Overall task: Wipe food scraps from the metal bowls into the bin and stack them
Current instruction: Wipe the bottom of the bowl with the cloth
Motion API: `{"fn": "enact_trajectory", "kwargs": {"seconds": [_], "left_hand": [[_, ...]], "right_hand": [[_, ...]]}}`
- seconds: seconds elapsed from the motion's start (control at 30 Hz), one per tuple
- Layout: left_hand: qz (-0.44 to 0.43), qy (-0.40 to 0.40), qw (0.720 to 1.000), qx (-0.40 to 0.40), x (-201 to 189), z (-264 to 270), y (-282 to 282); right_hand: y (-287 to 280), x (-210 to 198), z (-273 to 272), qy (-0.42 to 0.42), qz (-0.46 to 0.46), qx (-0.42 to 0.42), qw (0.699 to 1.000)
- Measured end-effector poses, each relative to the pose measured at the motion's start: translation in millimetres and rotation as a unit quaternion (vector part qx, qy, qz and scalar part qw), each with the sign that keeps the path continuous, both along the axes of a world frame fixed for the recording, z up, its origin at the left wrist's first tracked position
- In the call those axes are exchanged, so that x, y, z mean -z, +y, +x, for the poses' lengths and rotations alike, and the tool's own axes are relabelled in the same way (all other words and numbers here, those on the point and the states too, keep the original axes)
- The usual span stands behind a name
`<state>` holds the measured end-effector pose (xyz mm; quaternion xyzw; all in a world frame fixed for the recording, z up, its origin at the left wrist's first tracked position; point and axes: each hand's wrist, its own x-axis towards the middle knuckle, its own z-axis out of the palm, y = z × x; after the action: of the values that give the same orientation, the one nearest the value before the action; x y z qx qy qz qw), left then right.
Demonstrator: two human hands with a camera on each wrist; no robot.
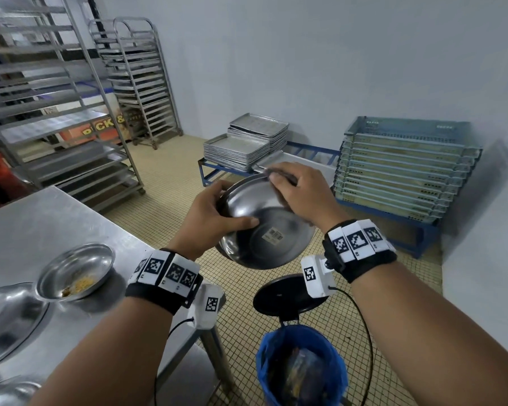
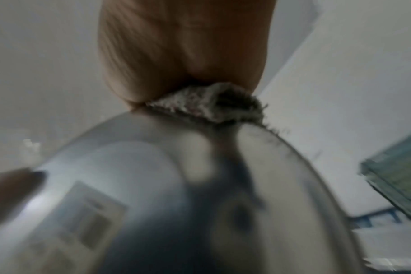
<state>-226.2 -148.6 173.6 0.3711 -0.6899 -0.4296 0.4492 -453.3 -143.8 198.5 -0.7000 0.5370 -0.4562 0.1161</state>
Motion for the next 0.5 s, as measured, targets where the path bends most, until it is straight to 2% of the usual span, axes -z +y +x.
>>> {"fn": "enact_trajectory", "kwargs": {"seconds": [0.07,0.13,0.3,0.33,0.43,0.5], "left_hand": [[0.01,0.034,0.999,-0.017,2.0,6.5,-3.0],[0.02,0.043,0.999,-0.021,4.2,9.6,-3.9],[0.013,-0.01,1.0,0.014,6.2,-2.4,-1.3],[0.016,-0.003,1.0,0.009,6.0,-1.6,-1.9],[0.055,0.06,0.997,-0.006,10.9,7.8,-5.2],[0.068,0.063,0.996,-0.01,13.2,12.1,-4.6]], "right_hand": [[-0.4,10.3,-13.8,-0.088,0.042,0.027,0.995],[0.3,20.0,-16.5,-0.112,0.061,0.041,0.991],[-0.4,9.6,3.9,0.015,0.009,0.0,1.0],[-0.9,11.4,1.1,-0.005,0.015,0.005,1.0],[0.1,26.5,-15.9,-0.138,0.068,0.036,0.987],[1.7,32.7,-18.7,-0.152,0.077,0.044,0.984]]}}
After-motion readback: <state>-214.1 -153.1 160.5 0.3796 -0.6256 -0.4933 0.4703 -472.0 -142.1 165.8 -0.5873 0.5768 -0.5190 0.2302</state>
